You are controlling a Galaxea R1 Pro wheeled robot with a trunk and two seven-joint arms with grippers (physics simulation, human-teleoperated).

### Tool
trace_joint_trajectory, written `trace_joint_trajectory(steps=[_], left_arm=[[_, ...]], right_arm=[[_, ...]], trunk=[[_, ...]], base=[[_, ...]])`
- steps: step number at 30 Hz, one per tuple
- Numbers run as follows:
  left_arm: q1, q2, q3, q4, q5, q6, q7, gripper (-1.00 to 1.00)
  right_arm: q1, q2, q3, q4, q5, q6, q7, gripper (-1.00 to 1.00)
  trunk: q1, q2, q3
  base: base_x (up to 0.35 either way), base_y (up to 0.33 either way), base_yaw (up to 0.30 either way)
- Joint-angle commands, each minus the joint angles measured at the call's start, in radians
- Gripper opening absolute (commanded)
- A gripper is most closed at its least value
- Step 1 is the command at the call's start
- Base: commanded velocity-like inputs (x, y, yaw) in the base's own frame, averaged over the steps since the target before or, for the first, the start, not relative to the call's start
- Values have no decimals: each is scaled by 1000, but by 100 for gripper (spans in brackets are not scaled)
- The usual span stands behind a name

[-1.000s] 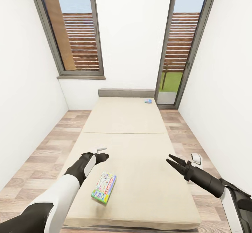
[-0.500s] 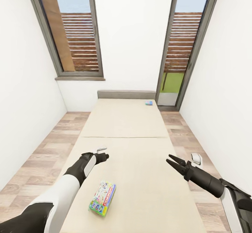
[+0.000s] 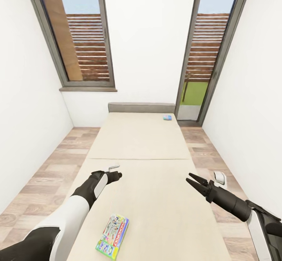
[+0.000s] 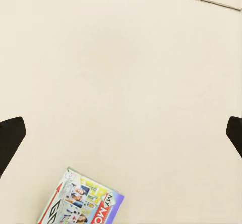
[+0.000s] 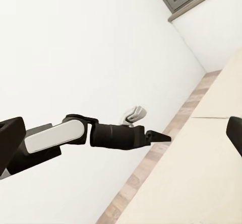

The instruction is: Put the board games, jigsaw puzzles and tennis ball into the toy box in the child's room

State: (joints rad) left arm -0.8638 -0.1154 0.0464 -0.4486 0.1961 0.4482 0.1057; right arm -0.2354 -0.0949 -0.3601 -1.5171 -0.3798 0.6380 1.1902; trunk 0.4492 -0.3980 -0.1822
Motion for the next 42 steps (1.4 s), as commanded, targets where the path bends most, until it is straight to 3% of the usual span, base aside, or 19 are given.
trace_joint_trajectory(steps=[1, 36, 42], left_arm=[[0, -1, 4, -2, 11, 5, 6, 100], [0, 0, 4, -2, 11, 8, 4, 100], [0, -3, 5, -1, 10, 13, 6, 100]], right_arm=[[-1, 0, 0, 0, -4, 8, 1, 100], [-1, 1, 0, 1, -4, 10, -7, 100], [-1, 1, 1, 0, -6, 17, -83, 100]], trunk=[[1, -2, -2], [1, -2, -2], [1, -2, -2]], base=[[97, 0, 0], [32, 0, 0], [0, 0, 0]])
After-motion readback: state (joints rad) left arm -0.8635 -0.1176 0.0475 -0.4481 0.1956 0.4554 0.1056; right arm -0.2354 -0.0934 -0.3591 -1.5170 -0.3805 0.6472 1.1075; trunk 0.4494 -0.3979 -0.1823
